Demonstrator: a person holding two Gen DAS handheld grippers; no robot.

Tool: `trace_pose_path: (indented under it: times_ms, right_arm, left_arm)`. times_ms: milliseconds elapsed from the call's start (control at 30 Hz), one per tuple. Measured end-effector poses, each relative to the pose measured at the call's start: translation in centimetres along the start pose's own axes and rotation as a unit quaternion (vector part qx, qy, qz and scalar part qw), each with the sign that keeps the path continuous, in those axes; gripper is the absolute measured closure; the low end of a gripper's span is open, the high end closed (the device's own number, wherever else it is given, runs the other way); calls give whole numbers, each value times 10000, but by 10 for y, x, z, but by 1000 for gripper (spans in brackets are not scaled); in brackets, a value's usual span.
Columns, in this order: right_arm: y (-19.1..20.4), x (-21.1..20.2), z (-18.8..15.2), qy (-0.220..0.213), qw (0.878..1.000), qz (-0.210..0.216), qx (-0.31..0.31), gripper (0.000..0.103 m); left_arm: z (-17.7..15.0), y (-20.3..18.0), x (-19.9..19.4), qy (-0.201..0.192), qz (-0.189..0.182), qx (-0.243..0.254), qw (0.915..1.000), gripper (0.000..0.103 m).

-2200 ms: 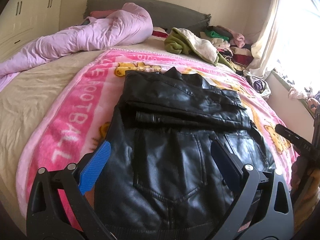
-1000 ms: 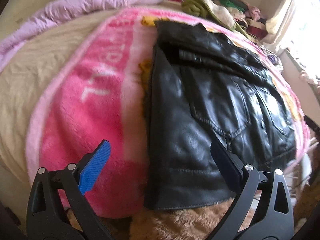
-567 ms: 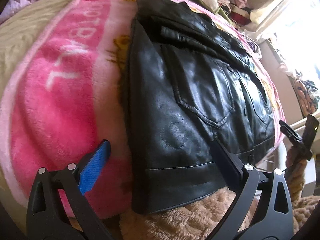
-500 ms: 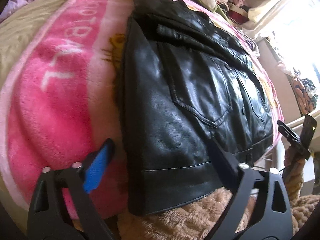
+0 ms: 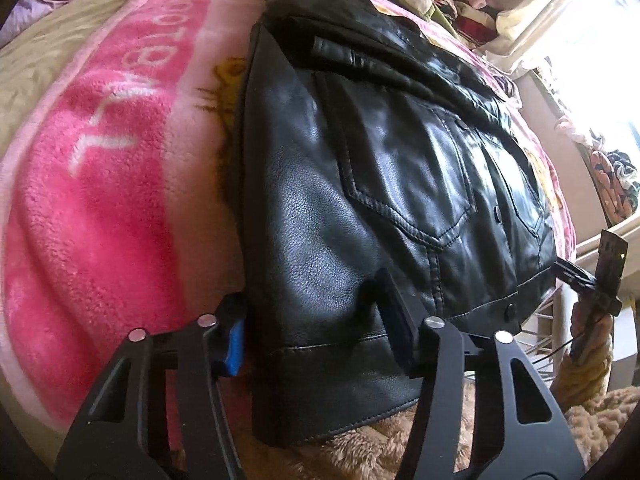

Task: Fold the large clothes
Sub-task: 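Grasp the jacket hem with the left gripper while the right gripper grasps it too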

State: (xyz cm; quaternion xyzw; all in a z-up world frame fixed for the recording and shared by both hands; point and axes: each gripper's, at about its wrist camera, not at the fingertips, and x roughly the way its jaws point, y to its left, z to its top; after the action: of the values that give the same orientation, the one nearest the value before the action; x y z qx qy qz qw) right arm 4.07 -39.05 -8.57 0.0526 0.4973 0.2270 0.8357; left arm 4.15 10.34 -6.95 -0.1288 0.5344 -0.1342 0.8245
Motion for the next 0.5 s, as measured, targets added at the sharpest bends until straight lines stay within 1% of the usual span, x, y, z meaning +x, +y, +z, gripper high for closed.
trace_pose_path:
  times_ms: [33,67,133,200,267,300,333,400,500]
  right_arm:
    - [2,0,-1,-22,9999,-92,-38,34]
    - [2,-1,-1,-101,9999,-109,44,39]
    - [-3,-7,2,-252,9991,153,299,68]
    - [-8,-19,6,-482,9968,453,438,79]
    - [-7,-31,11,-750,9939,690,417,83]
    - [-5,-43,14,-979,9913,805,355,86]
    - [-4,-49,17,-1106,9896,859,331,90]
    - [-3,-61,25,-1410,9846,971,345,91]
    - [-3,-73,41,-1740,9779,1088,395,91]
  left_arm:
    - [0,-2,-1,2,48,60,10000,62]
    - [1,-4,-2,-10,69,100,9999,66]
    - [2,-6,-5,-65,104,131,9998,74]
    - [6,-5,-14,-218,0,95,9997,87]
    - [11,-6,-25,-406,-172,44,9990,93]
    - [14,-7,-30,-492,-230,37,9985,93]
    - [19,-8,-38,-632,-283,27,9976,94]
    - [26,-11,-48,-840,-387,4,9957,94]
    - [40,-17,-61,-1145,-470,-14,9923,95]
